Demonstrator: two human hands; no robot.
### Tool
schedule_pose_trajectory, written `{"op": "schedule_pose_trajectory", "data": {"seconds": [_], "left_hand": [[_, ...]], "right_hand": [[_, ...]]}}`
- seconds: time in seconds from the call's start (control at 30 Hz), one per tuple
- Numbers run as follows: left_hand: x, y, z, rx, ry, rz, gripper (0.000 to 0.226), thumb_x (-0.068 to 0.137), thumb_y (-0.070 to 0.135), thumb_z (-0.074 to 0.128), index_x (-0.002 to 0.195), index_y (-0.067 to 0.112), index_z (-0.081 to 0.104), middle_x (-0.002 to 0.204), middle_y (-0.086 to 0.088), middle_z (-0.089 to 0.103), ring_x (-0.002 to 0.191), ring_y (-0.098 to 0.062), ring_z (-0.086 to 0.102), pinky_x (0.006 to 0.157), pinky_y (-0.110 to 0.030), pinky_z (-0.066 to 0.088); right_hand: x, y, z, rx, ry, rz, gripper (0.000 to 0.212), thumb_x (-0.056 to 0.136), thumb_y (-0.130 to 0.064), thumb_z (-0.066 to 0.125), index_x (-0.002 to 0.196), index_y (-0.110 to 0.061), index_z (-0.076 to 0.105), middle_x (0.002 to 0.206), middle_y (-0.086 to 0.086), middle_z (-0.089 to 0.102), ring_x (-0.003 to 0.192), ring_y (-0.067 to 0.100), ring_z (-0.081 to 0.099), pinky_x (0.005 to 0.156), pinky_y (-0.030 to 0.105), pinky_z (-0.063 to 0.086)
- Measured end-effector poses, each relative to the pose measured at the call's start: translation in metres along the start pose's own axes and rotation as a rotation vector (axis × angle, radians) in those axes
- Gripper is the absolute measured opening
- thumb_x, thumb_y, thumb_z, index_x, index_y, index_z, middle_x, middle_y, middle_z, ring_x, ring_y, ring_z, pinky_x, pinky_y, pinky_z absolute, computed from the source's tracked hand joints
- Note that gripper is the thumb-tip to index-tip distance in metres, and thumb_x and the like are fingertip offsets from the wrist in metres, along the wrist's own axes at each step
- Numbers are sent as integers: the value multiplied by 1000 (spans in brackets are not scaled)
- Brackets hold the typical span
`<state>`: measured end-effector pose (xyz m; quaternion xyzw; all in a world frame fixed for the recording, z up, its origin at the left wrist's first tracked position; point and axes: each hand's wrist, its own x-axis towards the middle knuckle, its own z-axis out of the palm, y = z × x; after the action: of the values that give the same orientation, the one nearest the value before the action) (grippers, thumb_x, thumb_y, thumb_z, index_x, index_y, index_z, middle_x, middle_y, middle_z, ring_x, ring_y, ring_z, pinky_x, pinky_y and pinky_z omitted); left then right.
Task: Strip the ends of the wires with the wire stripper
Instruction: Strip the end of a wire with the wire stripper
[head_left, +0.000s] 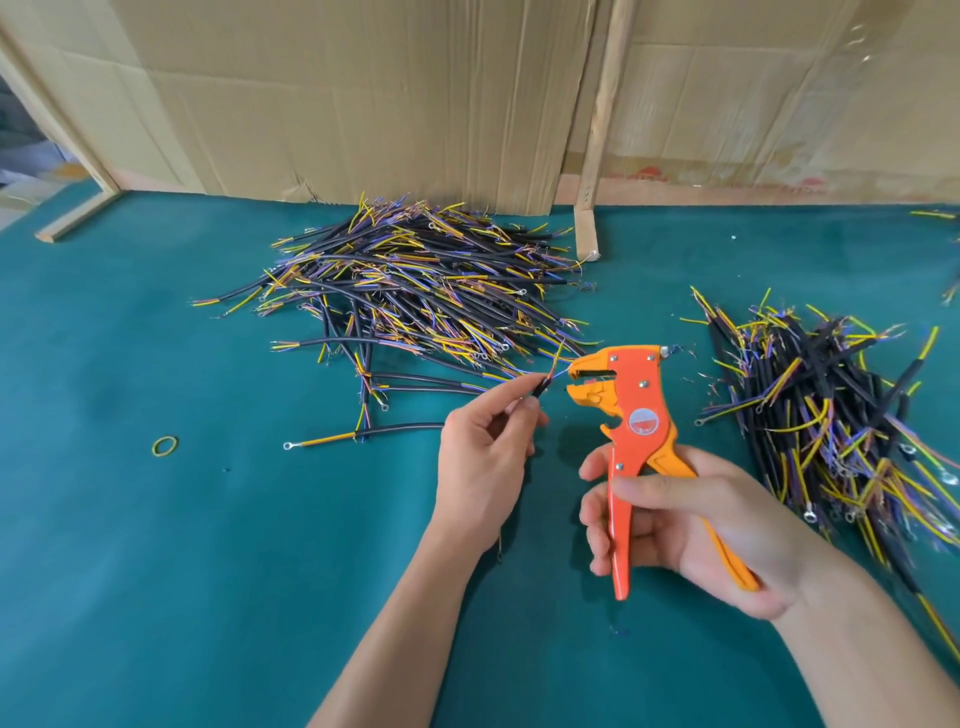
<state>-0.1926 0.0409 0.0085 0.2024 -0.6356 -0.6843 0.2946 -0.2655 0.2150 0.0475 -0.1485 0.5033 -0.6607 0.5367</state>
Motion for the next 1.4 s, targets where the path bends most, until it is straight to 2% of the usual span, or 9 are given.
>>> {"op": "schedule_pose_trajectory", "data": {"seconds": [0.27, 0.53, 0.93, 1.07, 1.27, 1.4], "left_hand": [[-1, 1, 0, 135, 2, 16, 34, 98, 9, 56, 97, 36, 77, 71, 7, 65, 56, -9, 44, 55, -21, 40], [-1, 2, 1, 161, 1, 33, 35, 98, 8, 56, 96, 36, 77, 70, 7, 64, 55, -8, 42, 54, -21, 38], [-1, 2, 0, 127, 7, 18, 33, 97, 9, 57, 97, 34, 78, 71, 8, 65, 57, -10, 42, 55, -23, 38], [-1, 3, 0, 122, 5, 20, 36, 96, 9, 57, 95, 38, 79, 70, 9, 65, 58, -10, 42, 56, -24, 38], [-1, 5, 1, 135, -6, 24, 42, 94, 9, 57, 93, 46, 78, 69, 9, 64, 57, -10, 41, 56, -24, 37], [-1, 5, 0, 154, -11, 15, 44, 95, 5, 58, 90, 44, 77, 68, 10, 65, 54, -6, 43, 55, -21, 39]], "right_hand": [[3, 3, 1, -8, 47, -17, 26, 80, -8, 76, 105, -2, 69, 87, 26, 59, 73, 40, 60, 68, 50, 56], [3, 2, 6, -66, 72, -21, 19, 79, -15, 77, 93, -9, 67, 78, 21, 56, 64, 35, 57, 59, 44, 54], [5, 3, 9, -81, 101, -19, 20, 80, -19, 77, 88, -11, 61, 72, 19, 50, 58, 32, 51, 50, 40, 50], [6, 4, 10, -84, 108, -21, 26, 80, -21, 77, 91, -10, 56, 70, 18, 49, 56, 31, 50, 48, 38, 48], [7, 5, 11, -74, 123, -17, 24, 81, -22, 76, 88, -12, 56, 69, 17, 48, 54, 30, 48, 48, 37, 47], [10, 7, 12, -35, 180, -29, 28, 77, -24, 81, 83, -13, 56, 63, 13, 44, 47, 26, 41, 46, 34, 40]]}}
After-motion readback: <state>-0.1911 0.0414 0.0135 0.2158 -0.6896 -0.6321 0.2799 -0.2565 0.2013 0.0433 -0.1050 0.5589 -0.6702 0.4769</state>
